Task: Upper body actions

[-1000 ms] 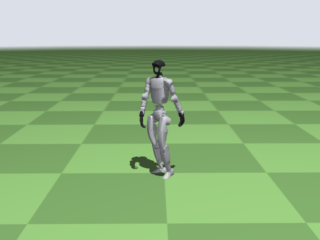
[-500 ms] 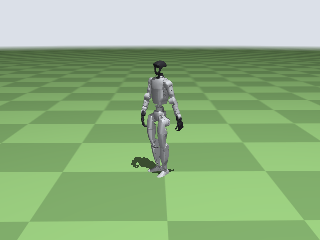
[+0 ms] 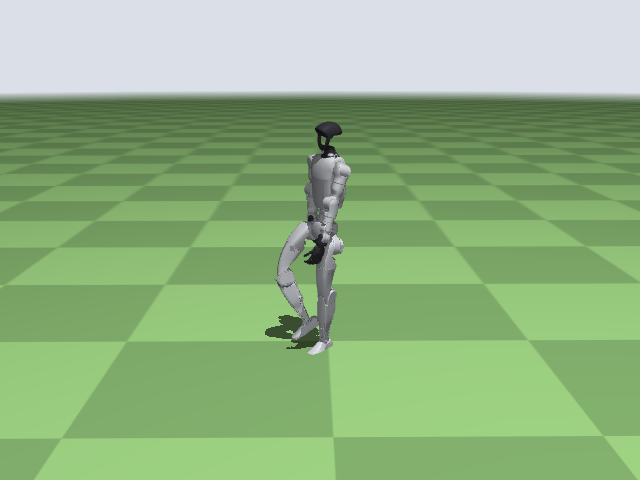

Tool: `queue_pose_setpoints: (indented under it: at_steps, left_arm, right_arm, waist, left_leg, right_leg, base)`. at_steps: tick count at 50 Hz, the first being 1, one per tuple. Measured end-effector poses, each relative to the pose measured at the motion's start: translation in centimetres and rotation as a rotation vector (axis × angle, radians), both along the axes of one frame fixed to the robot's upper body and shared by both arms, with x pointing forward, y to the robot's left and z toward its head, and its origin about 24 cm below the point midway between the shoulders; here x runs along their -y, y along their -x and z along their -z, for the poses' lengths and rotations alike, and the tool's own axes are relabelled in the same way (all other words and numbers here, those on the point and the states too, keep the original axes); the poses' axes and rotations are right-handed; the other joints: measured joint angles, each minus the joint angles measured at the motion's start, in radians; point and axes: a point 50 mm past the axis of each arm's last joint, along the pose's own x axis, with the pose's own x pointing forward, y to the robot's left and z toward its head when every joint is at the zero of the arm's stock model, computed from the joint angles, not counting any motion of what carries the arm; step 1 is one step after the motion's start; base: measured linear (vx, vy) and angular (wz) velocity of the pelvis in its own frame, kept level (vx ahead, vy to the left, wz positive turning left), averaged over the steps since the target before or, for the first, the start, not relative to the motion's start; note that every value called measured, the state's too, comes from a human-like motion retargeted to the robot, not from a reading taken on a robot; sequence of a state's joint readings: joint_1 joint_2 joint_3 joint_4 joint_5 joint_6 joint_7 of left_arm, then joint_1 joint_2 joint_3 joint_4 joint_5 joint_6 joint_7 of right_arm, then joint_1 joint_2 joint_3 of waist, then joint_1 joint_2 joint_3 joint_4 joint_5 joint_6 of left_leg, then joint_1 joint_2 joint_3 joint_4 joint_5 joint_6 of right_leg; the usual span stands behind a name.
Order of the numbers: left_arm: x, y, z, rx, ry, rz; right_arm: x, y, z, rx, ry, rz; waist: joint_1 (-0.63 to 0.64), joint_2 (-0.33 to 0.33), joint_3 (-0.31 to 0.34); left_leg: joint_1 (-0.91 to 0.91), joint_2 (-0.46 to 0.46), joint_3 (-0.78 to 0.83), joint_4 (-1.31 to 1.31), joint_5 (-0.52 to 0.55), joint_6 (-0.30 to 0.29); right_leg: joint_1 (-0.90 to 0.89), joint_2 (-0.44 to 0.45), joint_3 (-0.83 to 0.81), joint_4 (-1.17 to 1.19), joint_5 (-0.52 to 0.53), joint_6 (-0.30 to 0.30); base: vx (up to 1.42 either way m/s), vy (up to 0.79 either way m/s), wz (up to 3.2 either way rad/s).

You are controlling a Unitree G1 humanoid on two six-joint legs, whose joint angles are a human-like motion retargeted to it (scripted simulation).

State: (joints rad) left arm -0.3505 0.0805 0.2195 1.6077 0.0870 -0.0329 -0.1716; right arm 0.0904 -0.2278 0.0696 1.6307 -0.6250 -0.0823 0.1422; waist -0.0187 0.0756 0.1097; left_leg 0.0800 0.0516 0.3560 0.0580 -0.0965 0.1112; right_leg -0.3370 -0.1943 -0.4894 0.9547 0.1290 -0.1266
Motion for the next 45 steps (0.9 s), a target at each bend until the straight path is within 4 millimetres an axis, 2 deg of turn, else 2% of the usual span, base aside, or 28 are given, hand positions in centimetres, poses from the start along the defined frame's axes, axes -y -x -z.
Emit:
queue_pose_setpoints:
  at_steps: [4,8,12,15,19,23,24,25,27,28,30,32,33,36,38,40,43,45]
  left_arm:
    - [0.6,-5.2,-2.1,0.174,-0.012,-0.051]
    - [0.7,-8.8,-4.2,0.304,-0.032,-0.035]
    - [0.8,-10.3,-5.2,0.347,-0.049,0.024]
    - [0.6,-10.2,-5.1,0.339,-0.077,0.066]
    - [0.4,-8.4,-4.0,0.293,-0.094,0.087]
    - [0.3,-4.9,-2.0,0.175,-0.089,0.105]
    - [0.1,-3.8,-1.5,0.134,-0.090,0.120]
    - [-0.2,-2.8,-1.1,0.090,-0.091,0.138]
    - [-1.0,-0.4,-0.3,-0.013,-0.100,0.207]
    - [-1.5,0.6,0.0,-0.064,-0.111,0.250]
    - [-2.2,2.9,0.5,-0.154,-0.143,0.312]
    - [-2.7,4.5,0.9,-0.210,-0.180,0.342]
    - [-2.8,5.3,1.0,-0.230,-0.190,0.343]
    - [-3.0,6.9,1.3,-0.264,-0.166,0.293]
    - [-2.7,7.4,1.4,-0.279,-0.136,0.252]
    - [-2.4,7.5,1.5,-0.279,-0.115,0.217]
    - [-2.0,7.5,1.6,-0.268,-0.105,0.217]
    - [-1.8,7.3,1.6,-0.250,-0.113,0.255]
  right_arm:
    - [0.9,3.3,-0.8,-0.091,0.054,0.077]
    - [1.6,5.4,-1.5,-0.132,0.123,0.159]
    - [2.0,6.1,-1.8,-0.163,0.162,0.197]
    - [1.5,5.3,-1.4,-0.142,0.136,0.200]
    - [0.1,2.5,-0.5,-0.052,0.056,0.200]
    - [-1.2,-0.9,0.4,0.072,-0.013,0.186]
    - [-1.5,-1.9,0.5,0.103,-0.026,0.173]
    - [-1.7,-2.8,0.6,0.132,-0.038,0.158]
    - [-2.2,-4.5,0.8,0.178,-0.065,0.110]
    - [-2.5,-5.3,0.8,0.196,-0.084,0.081]
    - [-3.1,-6.5,0.9,0.227,-0.116,0.020]
    - [-3.7,-7.9,0.8,0.271,-0.151,-0.035]
    - [-4.0,-8.6,0.8,0.297,-0.164,-0.061]
    - [-4.5,-10.0,0.6,0.366,-0.170,-0.146]
    - [-4.5,-10.1,0.6,0.379,-0.156,-0.178]
    - [-4.2,-9.3,0.7,0.355,-0.139,-0.181]
    - [-3.2,-6.2,0.9,0.252,-0.100,-0.122]
    - [-2.3,-3.6,0.8,0.175,-0.060,-0.057]
  waist:
    - [-0.049,-0.002,0.027]
    - [-0.070,-0.003,0.030]
    - [-0.058,-0.005,0.025]
    - [-0.043,-0.006,0.011]
    - [-0.029,-0.010,-0.024]
    - [-0.007,-0.046,-0.063]
    - [-0.001,-0.055,-0.070]
    - [0.004,-0.060,-0.076]
    - [0.017,-0.076,-0.084]
    - [0.010,-0.082,-0.085]
    - [0.041,-0.096,-0.105]
    - [0.088,-0.093,-0.129]
    - [0.104,-0.091,-0.139]
    - [0.102,-0.088,-0.130]
    - [0.073,-0.079,-0.111]
    - [0.044,-0.070,-0.100]
    - [0.030,-0.063,-0.103]
    - [0.078,-0.068,-0.113]
  left_leg:
    - [-0.010,0.012,-0.007,0.011,0.004,0.008]
    - [-0.015,0.018,0.007,0.010,0.004,0.010]
    - [-0.007,0.019,0.027,0.007,0.001,0.007]
    - [-0.001,0.019,0.041,0.003,-0.002,0.002]
    - [0.002,0.009,0.058,-0.010,-0.003,-0.005]
    - [0.002,-0.049,0.071,-0.018,-0.010,-0.005]
    - [0.003,-0.064,0.072,-0.017,-0.013,-0.005]
    - [0.004,-0.074,0.072,-0.016,-0.017,-0.005]
    - [0.014,-0.097,0.068,-0.013,-0.024,-0.008]
    - [0.022,-0.104,0.051,-0.013,-0.026,-0.010]
    - [0.025,-0.116,0.062,-0.014,-0.032,-0.019]
    - [0.008,-0.103,0.090,-0.016,-0.036,-0.030]
    - [-0.001,-0.095,0.101,-0.017,-0.037,-0.036]
    - [-0.009,-0.086,0.115,-0.023,-0.030,-0.047]
    - [-0.009,-0.077,0.099,-0.026,-0.021,-0.050]
    - [-0.013,-0.067,0.083,-0.026,-0.015,-0.056]
    - [-0.017,-0.052,0.067,-0.021,-0.013,-0.067]
    - [-0.014,-0.047,0.101,-0.020,-0.019,-0.076]
  right_leg:
    - [-0.149,-0.004,0.029,0.160,-0.015,-0.011]
    - [-0.221,-0.011,0.017,0.199,-0.023,-0.030]
    - [-0.200,0.012,0.015,0.126,-0.013,-0.018]
    - [-0.131,0.042,0.021,0.018,0.010,0.011]
    - [0.009,0.099,0.065,-0.194,0.071,0.062]
    - [0.193,0.146,0.180,-0.542,0.177,0.156]
    - [0.238,0.161,0.230,-0.613,0.105,0.165]
    - [0.281,0.181,0.288,-0.671,-0.014,0.165]
    - [0.358,0.136,0.202,-0.789,-0.164,0.169]
    - [0.385,0.131,0.147,-0.840,-0.193,0.154]
    - [0.401,0.114,0.102,-0.918,-0.153,0.188]
    - [0.382,0.121,0.132,-0.946,-0.128,0.213]
    - [0.370,0.116,0.109,-0.943,-0.128,0.215]
    - [0.325,0.141,0.192,-0.906,-0.152,0.168]
    - [0.323,0.150,0.190,-0.890,-0.165,0.156]
    - [0.331,0.153,0.156,-0.889,-0.174,0.151]
    - [0.339,0.159,0.149,-0.897,-0.179,0.152]
    - [0.336,0.173,0.177,-0.906,-0.178,0.142]
  base:
    - [-0.08,0.00,0.08]
    - [-0.04,0.01,-0.17]
    - [-0.01,-0.01,-0.25]
    - [0.01,-0.03,-0.24]
    - [0.04,-0.06,-0.22]
    - [0.05,-0.07,-0.12]
    - [0.07,-0.03,0.01]
    - [0.08,-0.07,0.03]
    - [0.09,-0.12,0.26]
    - [0.09,-0.14,0.38]
    - [0.08,-0.13,-0.16]
    - [-0.03,-0.15,-0.68]
    - [-0.07,-0.17,-0.59]
    - [-0.10,-0.19,-0.24]
    - [-0.14,-0.19,0.38]
    - [-0.15,-0.15,0.40]
    - [-0.03,-0.13,0.17]
    - [0.05,-0.12,-0.39]
